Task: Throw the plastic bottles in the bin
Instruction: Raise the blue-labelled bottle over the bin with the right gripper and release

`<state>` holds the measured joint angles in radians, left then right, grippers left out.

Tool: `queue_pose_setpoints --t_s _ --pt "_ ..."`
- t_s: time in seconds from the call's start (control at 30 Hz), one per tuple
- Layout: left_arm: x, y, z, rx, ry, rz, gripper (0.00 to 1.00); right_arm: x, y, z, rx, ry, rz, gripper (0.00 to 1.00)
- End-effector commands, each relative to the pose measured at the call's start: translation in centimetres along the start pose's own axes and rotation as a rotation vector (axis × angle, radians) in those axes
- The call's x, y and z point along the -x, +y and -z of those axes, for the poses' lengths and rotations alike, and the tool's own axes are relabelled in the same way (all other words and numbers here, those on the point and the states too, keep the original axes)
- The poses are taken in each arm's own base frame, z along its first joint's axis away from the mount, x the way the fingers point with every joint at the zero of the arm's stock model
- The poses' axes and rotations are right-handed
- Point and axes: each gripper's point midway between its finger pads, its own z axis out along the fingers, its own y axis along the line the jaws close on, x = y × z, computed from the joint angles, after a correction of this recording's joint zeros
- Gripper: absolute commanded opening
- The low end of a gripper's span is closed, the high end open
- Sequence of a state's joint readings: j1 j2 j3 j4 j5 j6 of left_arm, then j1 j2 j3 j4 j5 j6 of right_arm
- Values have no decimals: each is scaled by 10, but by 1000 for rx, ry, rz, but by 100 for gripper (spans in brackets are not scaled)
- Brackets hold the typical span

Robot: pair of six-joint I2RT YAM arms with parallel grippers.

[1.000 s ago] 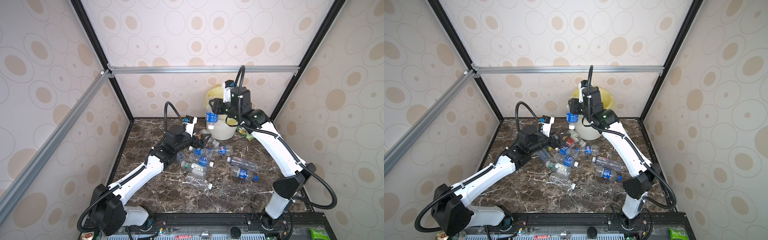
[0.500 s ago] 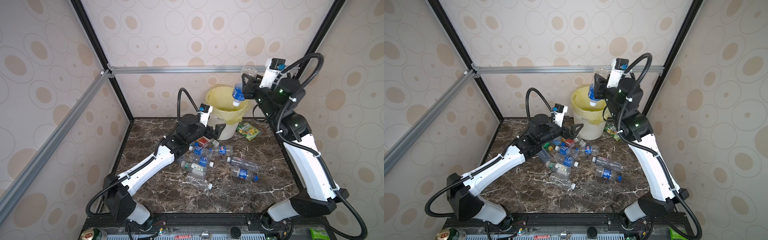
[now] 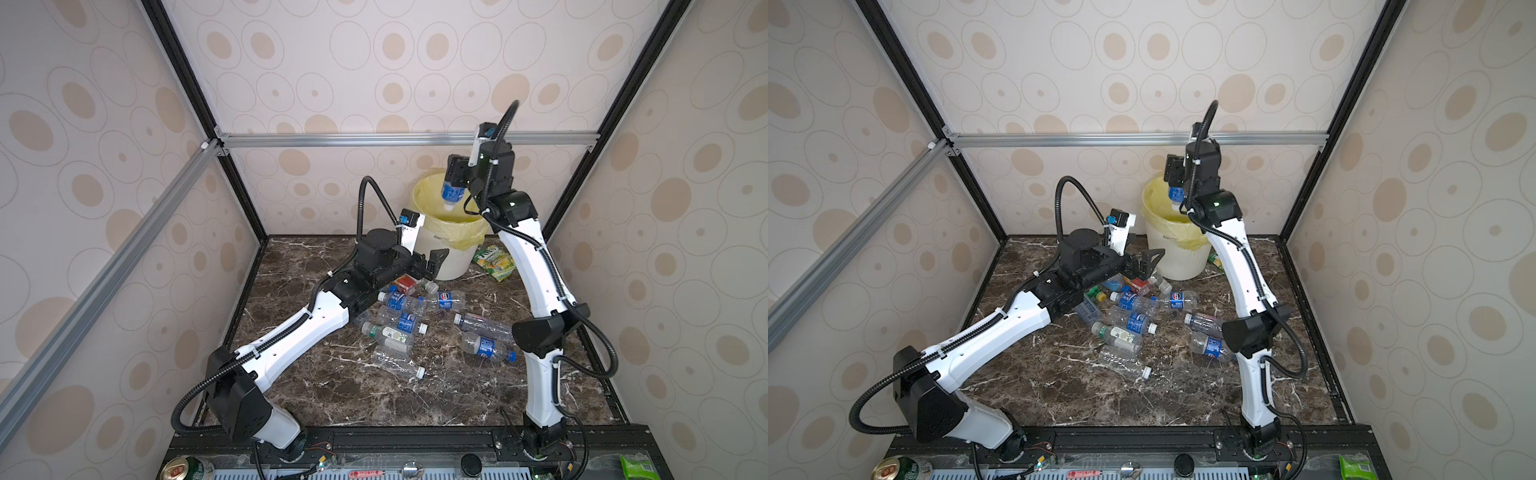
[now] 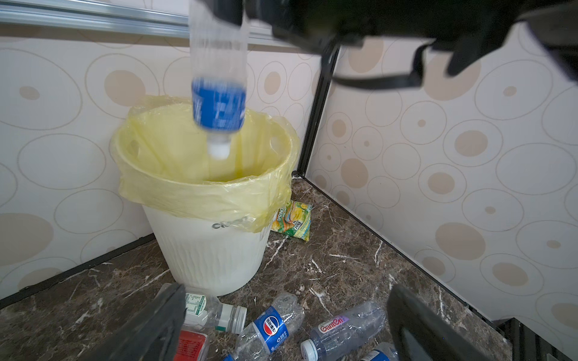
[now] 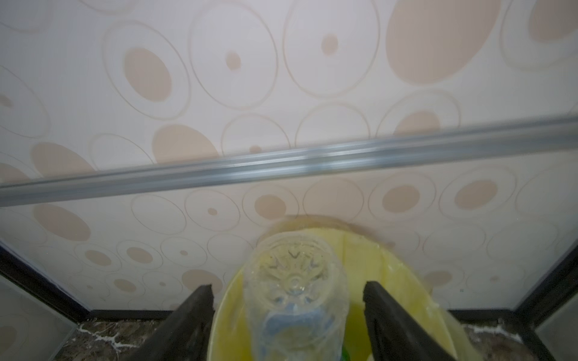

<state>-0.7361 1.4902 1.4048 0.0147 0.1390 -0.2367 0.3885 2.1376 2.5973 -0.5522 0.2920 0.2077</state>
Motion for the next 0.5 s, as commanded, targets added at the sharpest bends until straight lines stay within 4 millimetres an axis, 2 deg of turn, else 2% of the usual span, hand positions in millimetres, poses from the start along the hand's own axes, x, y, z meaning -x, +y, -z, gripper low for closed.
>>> queue_pose_setpoints --t_s 0.0,0.17,0.47 --pt "9 -3 16 10 -23 -38 99 26 -5 34 4 -43 -38 90" --pt "0 -2 17 8 -16 -27 99 22 -8 39 1 -38 -42 97" --pt "-10 0 19 11 -8 -7 99 15 -8 42 7 -2 -31 100"
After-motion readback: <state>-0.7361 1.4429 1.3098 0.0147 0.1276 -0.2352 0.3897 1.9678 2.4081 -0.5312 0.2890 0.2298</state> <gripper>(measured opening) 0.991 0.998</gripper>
